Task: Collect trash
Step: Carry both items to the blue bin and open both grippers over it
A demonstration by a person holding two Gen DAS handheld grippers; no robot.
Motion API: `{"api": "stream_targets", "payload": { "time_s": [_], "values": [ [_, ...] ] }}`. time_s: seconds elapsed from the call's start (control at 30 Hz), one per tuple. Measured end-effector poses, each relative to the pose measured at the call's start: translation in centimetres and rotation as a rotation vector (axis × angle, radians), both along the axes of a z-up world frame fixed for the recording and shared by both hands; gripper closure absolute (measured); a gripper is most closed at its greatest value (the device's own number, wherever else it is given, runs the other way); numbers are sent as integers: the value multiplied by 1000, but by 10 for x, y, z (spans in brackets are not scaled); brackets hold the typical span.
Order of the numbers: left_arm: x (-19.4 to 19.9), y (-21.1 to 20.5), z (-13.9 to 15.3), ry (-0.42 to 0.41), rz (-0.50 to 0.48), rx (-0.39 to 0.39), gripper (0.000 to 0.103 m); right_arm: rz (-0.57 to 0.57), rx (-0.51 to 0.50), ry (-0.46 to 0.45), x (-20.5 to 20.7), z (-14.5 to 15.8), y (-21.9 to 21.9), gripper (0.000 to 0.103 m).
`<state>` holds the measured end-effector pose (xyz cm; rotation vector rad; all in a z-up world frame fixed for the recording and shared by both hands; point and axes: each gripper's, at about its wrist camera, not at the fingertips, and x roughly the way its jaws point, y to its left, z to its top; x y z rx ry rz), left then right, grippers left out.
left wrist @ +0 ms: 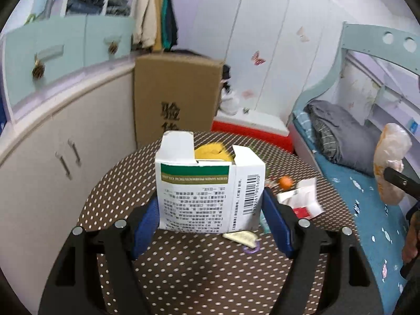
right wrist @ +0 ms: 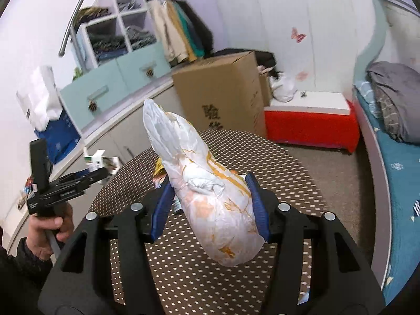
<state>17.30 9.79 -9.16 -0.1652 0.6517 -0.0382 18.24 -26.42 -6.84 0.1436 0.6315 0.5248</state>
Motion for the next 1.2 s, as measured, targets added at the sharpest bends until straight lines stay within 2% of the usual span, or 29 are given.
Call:
{"api": "stream_targets", "payload": {
  "time_s": [0.27, 0.43, 0.63, 0.87, 0.97, 1.0, 1.07, 1.2],
  "values": [
    [-6, -49, 27, -49, -98, 23, 30, -126, 52, -12, -15, 5, -68, 49],
    [-4, -82, 33, -56, -165, 31, 30, -229, 98, 27, -20, -12, -118, 49],
    [0, -136, 33, -49, -270, 52, 30, -383, 143, 179, -15, -73, -181, 49],
    [9, -198, 24, -24, -390, 72, 30, -518, 197, 408, 0, -175, -230, 49],
    [14, -222, 17, -5, -439, 78, 30, -577, 247, 475, -1, -212, -247, 43],
    [15, -231, 14, 3, -456, 81, 30, -590, 263, 488, 1, -220, -252, 33],
    [18, -247, 7, 18, -487, 90, 30, -631, 279, 521, 2, -236, -261, 20],
    [25, -282, -6, 50, -548, 99, 30, -662, 313, 532, -2, -243, -275, 18]
  ]
}}
